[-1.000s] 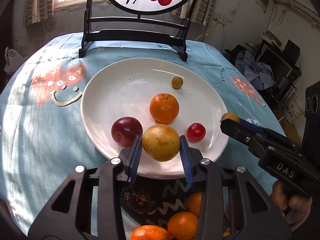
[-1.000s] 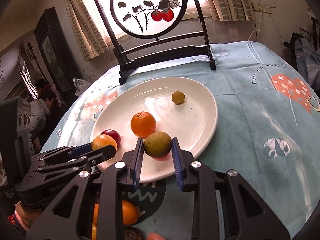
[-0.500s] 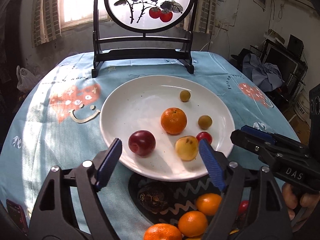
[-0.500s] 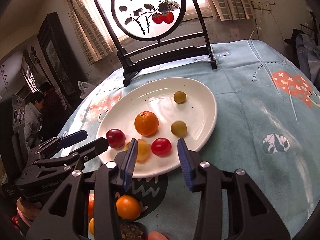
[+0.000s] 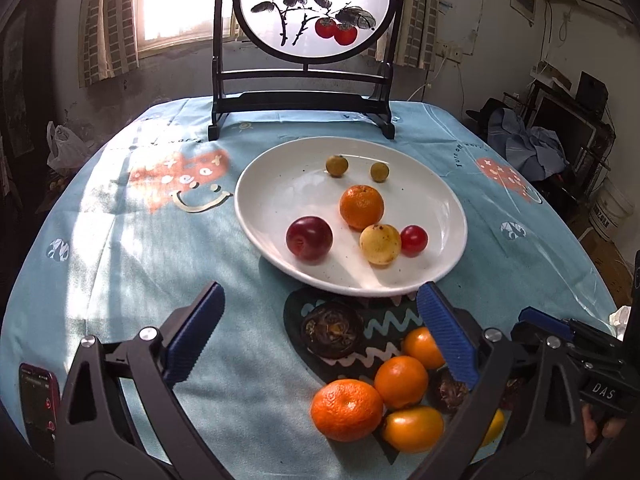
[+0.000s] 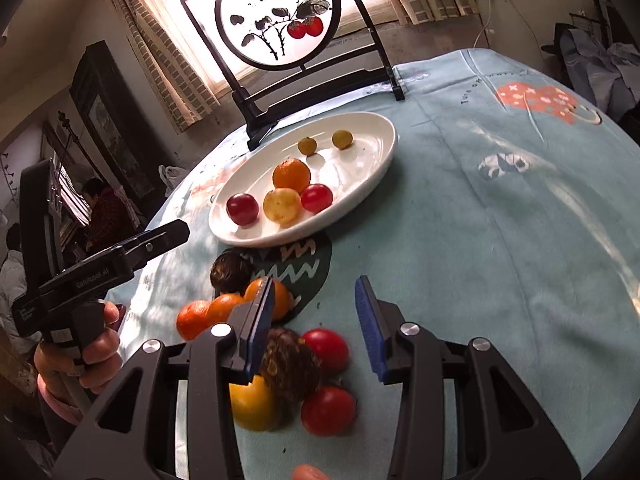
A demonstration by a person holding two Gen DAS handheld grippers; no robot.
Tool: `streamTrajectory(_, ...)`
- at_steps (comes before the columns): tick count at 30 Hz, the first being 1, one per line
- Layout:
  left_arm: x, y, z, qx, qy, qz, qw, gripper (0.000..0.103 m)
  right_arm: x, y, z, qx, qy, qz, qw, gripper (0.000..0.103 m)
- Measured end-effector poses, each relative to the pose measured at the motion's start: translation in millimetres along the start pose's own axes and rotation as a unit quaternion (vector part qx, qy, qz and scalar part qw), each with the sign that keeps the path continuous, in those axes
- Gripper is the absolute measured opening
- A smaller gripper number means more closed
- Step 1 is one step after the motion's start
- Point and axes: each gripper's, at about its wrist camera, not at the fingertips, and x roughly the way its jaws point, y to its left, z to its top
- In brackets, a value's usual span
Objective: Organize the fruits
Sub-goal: 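Grasp a brown wrinkled fruit with the right tool while the left tool grasps a tangerine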
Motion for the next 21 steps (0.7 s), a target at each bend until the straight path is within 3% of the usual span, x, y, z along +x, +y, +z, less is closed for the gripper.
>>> streamTrajectory(10,-10.1,24.0,-14.4,-0.032,0.0,0.014,0.9994,0.099,-8.1,10.3,-14.7,-0.01,0.012,0.024,1.0,0.045)
streamTrajectory(12,-11.5,24.4,-17.1,-0.028,-0.002,0.02,0.9994,0.099,-4.5,16.2,-16.7,-0.022,0.024,0.02,0.999,0.047)
streamTrajectory(13,-12.3,24.7,-18.8,-0.026,-0.003,0.023,0.9994,0.099,-2.2,18.6,-17.5,-0.027,0.031,0.018,0.999,0.054)
streamTrajectory(21,-12.3,32.4,-27.7,-0.026,0.004,0.038,0.9989,0.099,3.8,27.7,-21.2,-0.052,0.046,-0.001,0.998,0.054)
